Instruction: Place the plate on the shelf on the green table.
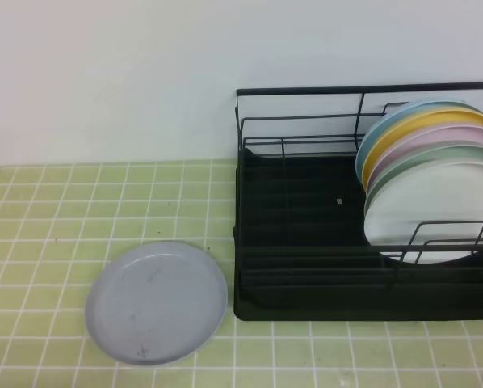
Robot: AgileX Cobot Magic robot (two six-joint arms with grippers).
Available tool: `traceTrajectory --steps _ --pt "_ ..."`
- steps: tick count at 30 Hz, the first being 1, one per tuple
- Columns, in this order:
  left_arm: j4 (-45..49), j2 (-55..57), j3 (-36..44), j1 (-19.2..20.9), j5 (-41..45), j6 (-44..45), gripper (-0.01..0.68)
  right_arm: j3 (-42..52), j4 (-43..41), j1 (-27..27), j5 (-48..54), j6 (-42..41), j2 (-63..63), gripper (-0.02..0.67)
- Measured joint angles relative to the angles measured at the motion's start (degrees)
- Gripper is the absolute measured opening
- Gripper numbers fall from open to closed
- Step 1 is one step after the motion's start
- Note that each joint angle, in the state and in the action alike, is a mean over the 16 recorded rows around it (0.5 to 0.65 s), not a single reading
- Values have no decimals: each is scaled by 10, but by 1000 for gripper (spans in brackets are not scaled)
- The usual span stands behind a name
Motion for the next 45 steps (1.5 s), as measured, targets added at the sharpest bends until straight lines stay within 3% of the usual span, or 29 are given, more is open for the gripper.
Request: traceTrajectory --steps 45 --pt "0 0 0 0 0 0 -3 0 0 0 0 0 0 -3"
